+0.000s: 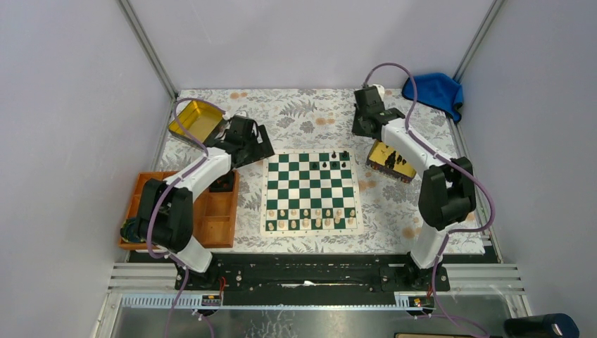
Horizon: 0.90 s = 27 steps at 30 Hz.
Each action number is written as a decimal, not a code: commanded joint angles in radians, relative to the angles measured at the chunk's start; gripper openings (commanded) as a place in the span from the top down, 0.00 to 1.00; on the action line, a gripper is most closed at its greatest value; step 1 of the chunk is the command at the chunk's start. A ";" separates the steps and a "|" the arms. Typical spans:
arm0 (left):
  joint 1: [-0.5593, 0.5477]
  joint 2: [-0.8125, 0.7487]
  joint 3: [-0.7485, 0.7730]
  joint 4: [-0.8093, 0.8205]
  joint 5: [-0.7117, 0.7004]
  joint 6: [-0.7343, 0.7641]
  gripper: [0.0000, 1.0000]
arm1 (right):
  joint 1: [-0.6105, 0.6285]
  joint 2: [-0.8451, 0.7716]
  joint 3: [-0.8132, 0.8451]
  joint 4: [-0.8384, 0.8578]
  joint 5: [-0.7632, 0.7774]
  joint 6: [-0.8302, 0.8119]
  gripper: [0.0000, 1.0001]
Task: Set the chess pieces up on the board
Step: Place the chess piece on the chessboard.
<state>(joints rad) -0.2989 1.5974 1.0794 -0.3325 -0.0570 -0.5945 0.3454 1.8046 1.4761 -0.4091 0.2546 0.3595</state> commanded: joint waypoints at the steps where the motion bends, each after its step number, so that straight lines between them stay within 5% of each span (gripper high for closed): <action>1: 0.009 -0.050 -0.036 0.055 0.017 -0.005 0.01 | 0.073 -0.006 0.086 -0.027 0.044 -0.002 1.00; 13: 0.010 -0.115 -0.104 0.066 0.031 -0.017 0.01 | 0.224 0.158 0.237 -0.080 0.023 -0.004 1.00; 27: 0.009 -0.112 -0.108 0.064 0.017 -0.023 0.01 | 0.236 0.320 0.374 -0.171 -0.033 -0.026 1.00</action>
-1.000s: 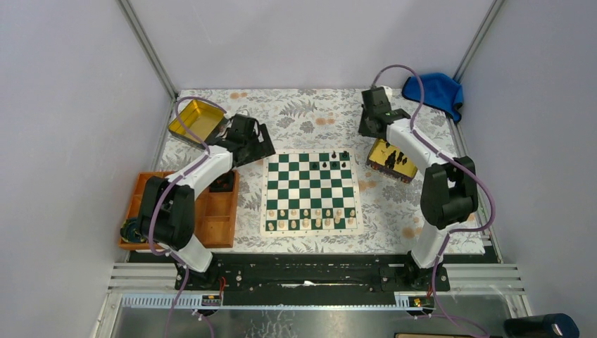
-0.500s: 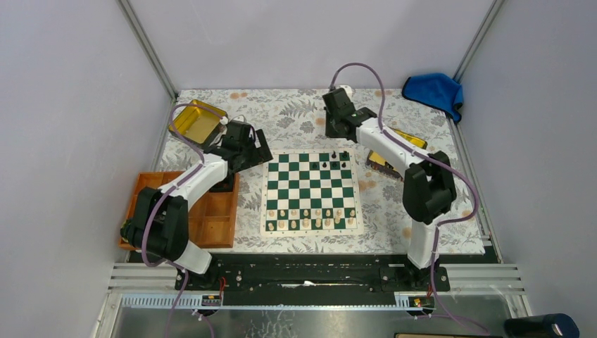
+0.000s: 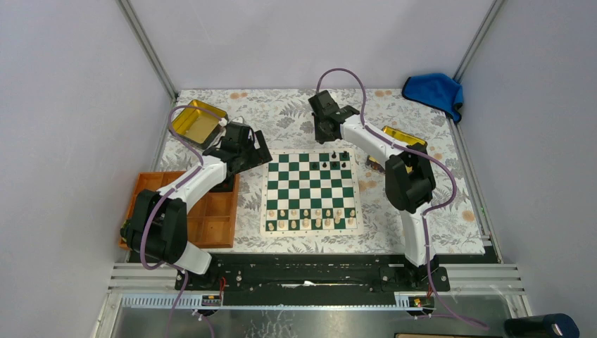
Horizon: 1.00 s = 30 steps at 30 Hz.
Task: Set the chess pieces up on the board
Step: Place the chess piece on the chessboard.
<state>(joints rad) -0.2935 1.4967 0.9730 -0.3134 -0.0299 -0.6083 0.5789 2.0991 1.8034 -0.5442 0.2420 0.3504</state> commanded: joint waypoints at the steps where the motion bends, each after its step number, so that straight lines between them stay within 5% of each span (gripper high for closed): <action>1: 0.004 -0.009 -0.002 0.045 -0.011 -0.009 0.01 | 0.002 0.030 0.047 -0.037 -0.023 -0.017 1.00; 30: 0.004 -0.033 -0.043 0.026 -0.037 -0.052 0.01 | -0.035 0.106 0.010 -0.032 -0.084 -0.027 1.00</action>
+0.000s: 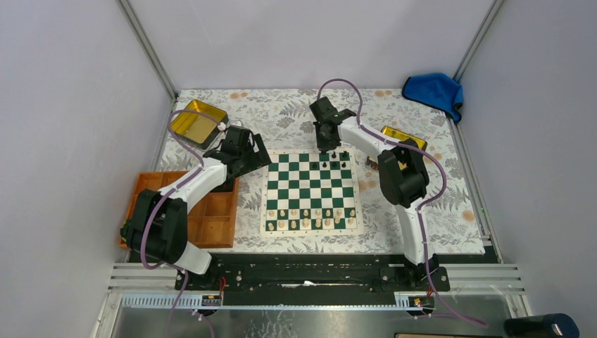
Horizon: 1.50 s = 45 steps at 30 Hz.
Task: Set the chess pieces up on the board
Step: Place the chess piece on the chessboard.
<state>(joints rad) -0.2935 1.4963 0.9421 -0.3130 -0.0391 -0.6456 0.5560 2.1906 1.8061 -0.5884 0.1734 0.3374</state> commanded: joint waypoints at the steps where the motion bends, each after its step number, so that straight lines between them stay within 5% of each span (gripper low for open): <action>1: 0.005 -0.033 -0.012 0.025 -0.028 -0.014 0.01 | -0.013 0.018 0.007 0.014 -0.018 -0.014 1.00; 27: 0.002 -0.027 -0.025 0.030 -0.024 -0.013 0.01 | -0.013 0.032 -0.053 0.042 -0.038 -0.008 0.93; 45: 0.002 -0.025 -0.024 0.038 -0.018 -0.005 0.01 | -0.014 0.005 -0.057 0.063 -0.043 -0.036 0.65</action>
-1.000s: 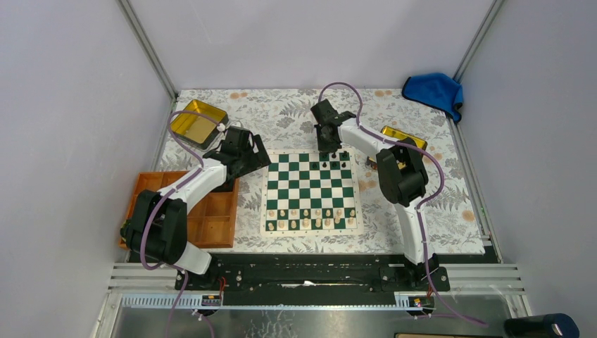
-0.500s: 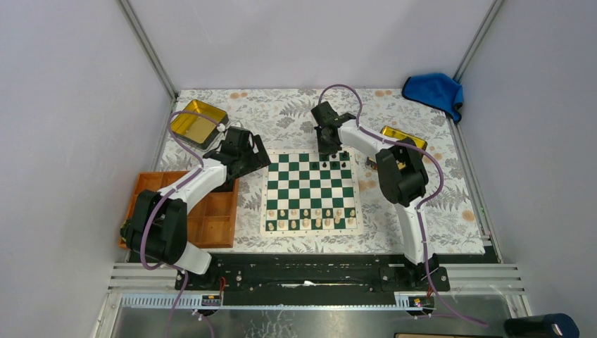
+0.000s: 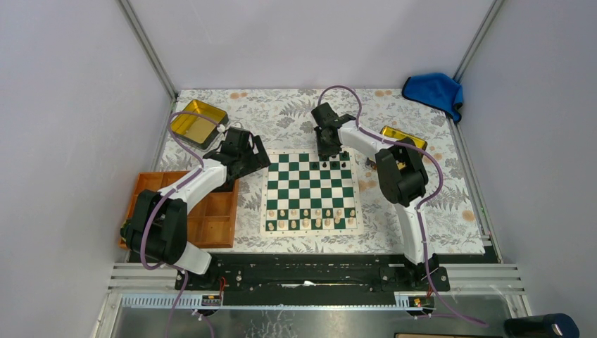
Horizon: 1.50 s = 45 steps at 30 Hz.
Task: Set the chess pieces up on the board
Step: Place the chess piece on the chessboard, then pick up the chess piece from the storage box.
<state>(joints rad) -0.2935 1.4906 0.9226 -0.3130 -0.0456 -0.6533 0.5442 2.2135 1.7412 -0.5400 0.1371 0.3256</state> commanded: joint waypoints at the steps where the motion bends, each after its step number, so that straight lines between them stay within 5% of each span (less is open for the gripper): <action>1: 0.002 -0.020 -0.004 0.039 -0.011 0.003 0.01 | -0.002 -0.020 0.010 0.015 -0.005 -0.027 0.64; 13: 0.002 -0.025 0.016 0.032 -0.022 0.011 0.01 | -0.002 -0.134 0.025 0.030 0.022 -0.064 0.63; 21: 0.003 -0.010 0.040 0.025 -0.020 0.011 0.01 | -0.012 -0.328 -0.063 0.095 0.180 -0.104 0.60; 29: 0.001 -0.004 0.061 0.005 -0.028 0.018 0.01 | -0.170 -0.448 -0.203 0.117 0.204 -0.033 0.52; 45: -0.009 0.012 0.091 -0.046 -0.053 0.039 0.01 | -0.407 -0.317 -0.253 0.123 0.115 0.045 0.53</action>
<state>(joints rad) -0.2985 1.4948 0.9825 -0.3428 -0.0662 -0.6376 0.1635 1.8477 1.4586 -0.4324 0.2821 0.3428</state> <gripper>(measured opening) 0.987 0.476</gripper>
